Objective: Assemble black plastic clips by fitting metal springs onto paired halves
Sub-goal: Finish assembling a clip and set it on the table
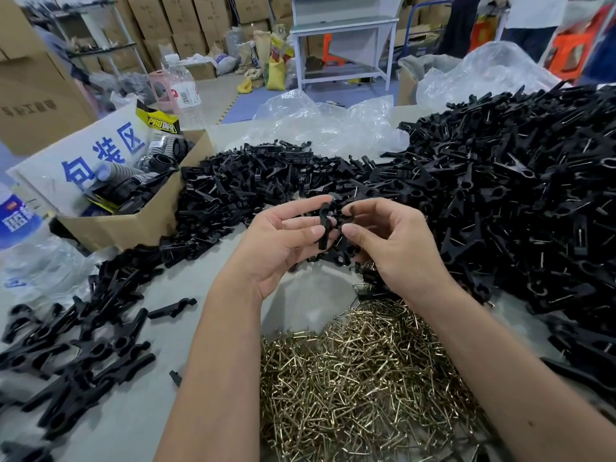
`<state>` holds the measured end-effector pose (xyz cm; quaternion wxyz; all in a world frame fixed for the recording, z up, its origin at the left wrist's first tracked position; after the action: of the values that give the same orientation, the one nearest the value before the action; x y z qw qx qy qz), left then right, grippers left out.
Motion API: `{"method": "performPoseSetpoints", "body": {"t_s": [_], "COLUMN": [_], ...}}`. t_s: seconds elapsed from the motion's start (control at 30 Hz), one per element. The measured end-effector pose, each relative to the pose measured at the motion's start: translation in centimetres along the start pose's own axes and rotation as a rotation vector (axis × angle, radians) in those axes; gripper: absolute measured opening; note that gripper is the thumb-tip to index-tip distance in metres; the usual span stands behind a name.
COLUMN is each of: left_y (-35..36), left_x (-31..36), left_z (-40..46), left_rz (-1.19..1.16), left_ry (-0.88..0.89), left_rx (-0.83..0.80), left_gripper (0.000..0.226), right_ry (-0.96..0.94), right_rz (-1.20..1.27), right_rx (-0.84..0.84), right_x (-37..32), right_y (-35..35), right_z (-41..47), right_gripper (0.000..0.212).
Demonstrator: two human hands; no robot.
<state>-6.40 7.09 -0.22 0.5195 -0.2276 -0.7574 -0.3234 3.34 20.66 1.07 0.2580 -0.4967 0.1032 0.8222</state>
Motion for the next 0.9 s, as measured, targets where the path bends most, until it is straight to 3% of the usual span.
{"method": "performPoseSetpoints", "body": {"t_s": [0.47,0.9], "left_y": [0.6,0.0], "left_x": [0.0,0.2], "left_z": [0.1,-0.2], "left_rz": [0.03,0.046], "left_ry": [-0.001,0.014], "left_rx": [0.011,0.059], "left_gripper": [0.043,0.04], "right_ry": [-0.037,-0.074], "right_rz": [-0.06,-0.165], "right_rx": [-0.108,-0.014], "right_x": [-0.4,-1.5], "right_y": [0.7,-0.3], "right_z": [0.1,0.1], "right_gripper": [0.028,0.018]}}
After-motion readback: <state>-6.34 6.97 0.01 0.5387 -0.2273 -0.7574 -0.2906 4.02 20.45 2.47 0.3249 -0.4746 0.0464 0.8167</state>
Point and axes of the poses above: each hand's wrist, its own z-axis towards the middle knuckle, its own y-axis out of the palm, x = y × z, the point moved 10 cm from there along z, towards the middle knuckle, and after that the axes turned 13 degrees about -y, right-handed, at the moved point
